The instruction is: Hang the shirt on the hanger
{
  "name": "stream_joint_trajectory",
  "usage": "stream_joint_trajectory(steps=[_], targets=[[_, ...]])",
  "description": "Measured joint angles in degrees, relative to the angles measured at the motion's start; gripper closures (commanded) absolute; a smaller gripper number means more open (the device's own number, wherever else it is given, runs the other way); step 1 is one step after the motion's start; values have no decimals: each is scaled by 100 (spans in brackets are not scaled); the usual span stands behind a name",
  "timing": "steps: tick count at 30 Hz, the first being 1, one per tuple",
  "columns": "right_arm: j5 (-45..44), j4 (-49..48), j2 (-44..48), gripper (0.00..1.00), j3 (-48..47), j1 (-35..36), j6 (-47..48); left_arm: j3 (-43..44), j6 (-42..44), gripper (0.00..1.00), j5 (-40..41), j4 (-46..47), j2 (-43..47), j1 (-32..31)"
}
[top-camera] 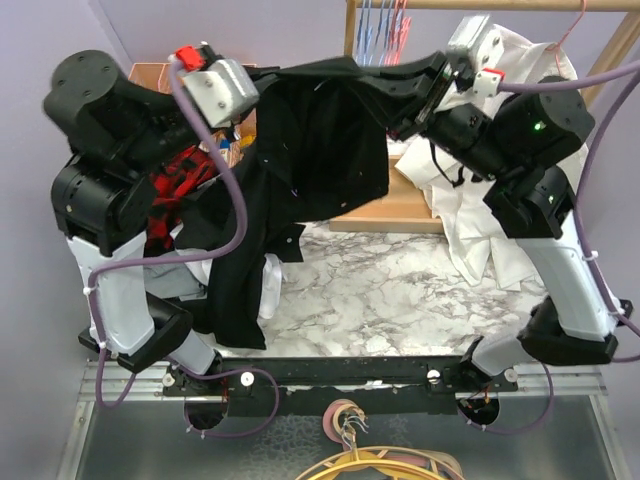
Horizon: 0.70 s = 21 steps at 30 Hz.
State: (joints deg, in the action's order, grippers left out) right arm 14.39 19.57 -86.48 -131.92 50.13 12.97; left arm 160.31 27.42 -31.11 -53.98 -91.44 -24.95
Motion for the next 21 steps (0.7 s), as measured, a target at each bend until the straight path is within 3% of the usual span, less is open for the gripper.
stream_joint_trajectory(steps=[3,6,10,11,12,13,14,18,21], targets=[[-476,13,570,99,1130,-22,-114,-870,192,100,63,35,229,-35],[-957,-297,1281,99,2883,-46,-225,-2098,382,100,195,-160,529,-48],[-1176,-885,1631,96,4795,-101,-592,-3628,553,100,809,-313,798,-26],[-1172,-997,1600,86,5095,-107,-741,-3974,577,100,1019,-350,844,2],[-1128,-1180,1537,62,5431,-118,-940,-4234,595,100,1189,-391,879,44],[-1021,-1362,1480,19,5654,-122,-1106,-4385,610,100,1329,-424,903,81],[-859,-1427,1443,2,5864,-129,-1248,-4531,721,100,1856,-444,942,179],[149,-2218,1443,1,6529,-190,-1705,-4732,927,100,3536,-267,1150,1178],[616,-3099,1563,1,7025,-197,-1792,-4887,1119,100,4343,-111,1558,1370]])
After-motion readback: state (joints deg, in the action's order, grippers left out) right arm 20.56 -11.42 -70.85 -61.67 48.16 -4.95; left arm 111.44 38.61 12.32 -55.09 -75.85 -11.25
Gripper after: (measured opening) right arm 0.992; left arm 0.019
